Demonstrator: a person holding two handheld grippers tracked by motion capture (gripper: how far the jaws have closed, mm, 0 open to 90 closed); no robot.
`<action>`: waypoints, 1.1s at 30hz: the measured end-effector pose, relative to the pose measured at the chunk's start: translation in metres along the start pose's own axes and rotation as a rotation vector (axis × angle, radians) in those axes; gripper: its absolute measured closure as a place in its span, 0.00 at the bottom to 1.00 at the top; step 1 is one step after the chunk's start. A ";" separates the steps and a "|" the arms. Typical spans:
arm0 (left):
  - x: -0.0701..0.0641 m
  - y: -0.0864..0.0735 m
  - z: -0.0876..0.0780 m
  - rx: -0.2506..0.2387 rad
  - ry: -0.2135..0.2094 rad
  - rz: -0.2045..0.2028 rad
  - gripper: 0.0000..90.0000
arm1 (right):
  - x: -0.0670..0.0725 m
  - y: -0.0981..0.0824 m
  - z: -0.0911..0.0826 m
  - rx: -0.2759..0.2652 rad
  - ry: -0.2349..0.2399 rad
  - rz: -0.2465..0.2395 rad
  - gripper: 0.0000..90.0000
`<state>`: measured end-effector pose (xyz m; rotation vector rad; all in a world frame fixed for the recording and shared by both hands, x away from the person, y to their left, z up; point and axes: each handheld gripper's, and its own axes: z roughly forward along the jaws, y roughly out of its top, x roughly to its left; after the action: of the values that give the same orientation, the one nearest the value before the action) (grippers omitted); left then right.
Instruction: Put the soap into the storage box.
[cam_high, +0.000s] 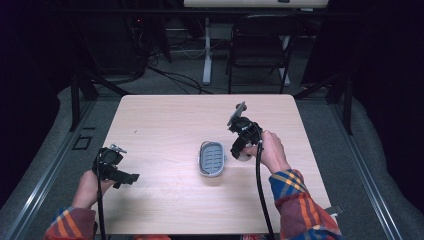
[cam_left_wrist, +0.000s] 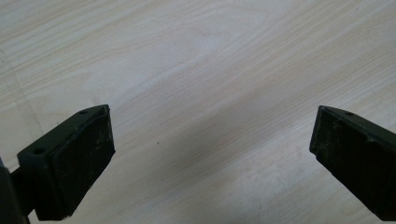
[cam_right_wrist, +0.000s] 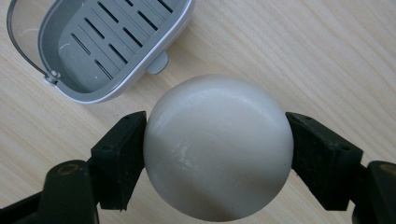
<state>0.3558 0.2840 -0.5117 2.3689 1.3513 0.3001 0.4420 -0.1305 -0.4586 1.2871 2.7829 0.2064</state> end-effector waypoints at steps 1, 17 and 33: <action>0.000 0.000 0.000 0.000 0.000 0.000 0.00 | 0.001 0.000 0.000 -0.009 0.000 0.004 0.26; -0.001 0.001 0.001 0.001 -0.002 -0.002 0.00 | 0.007 0.013 -0.009 -0.021 -0.009 -0.016 0.26; -0.001 0.002 0.001 0.000 -0.003 0.005 0.00 | 0.025 0.034 -0.011 -0.025 0.005 -0.062 0.26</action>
<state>0.3571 0.2825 -0.5119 2.3722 1.3437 0.2985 0.4501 -0.0911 -0.4429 1.1952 2.8104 0.2400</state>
